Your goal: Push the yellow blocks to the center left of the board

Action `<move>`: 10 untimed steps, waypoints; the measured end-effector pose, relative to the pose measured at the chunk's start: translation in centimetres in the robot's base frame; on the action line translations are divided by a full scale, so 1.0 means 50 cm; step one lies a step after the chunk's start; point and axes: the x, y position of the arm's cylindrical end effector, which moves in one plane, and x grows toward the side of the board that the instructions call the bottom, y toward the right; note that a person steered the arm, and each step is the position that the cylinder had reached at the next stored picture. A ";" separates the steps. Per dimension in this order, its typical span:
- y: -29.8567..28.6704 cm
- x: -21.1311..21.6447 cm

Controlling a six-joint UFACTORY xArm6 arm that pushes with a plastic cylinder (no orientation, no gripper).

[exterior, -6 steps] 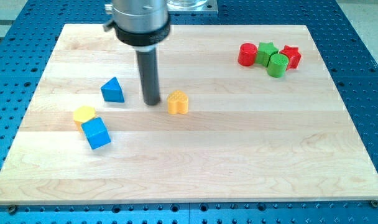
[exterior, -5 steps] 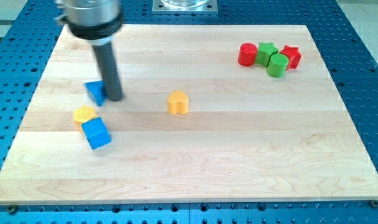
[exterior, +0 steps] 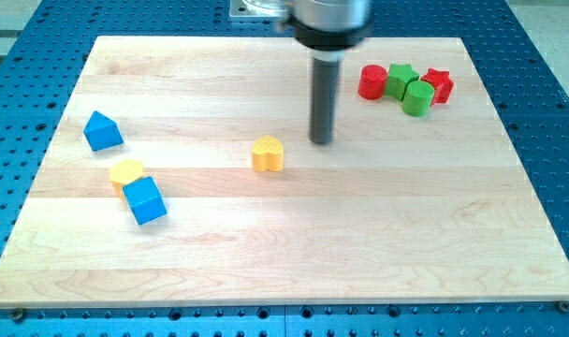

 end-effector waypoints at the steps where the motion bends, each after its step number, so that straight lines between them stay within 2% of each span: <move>1: -0.165 0.040; 2: -0.334 0.003; 3: -0.186 0.019; 4: -0.286 0.073; 5: -0.446 0.072; 6: -0.374 0.111; 8: -0.569 0.105; 9: -0.578 0.047; 10: -0.485 0.078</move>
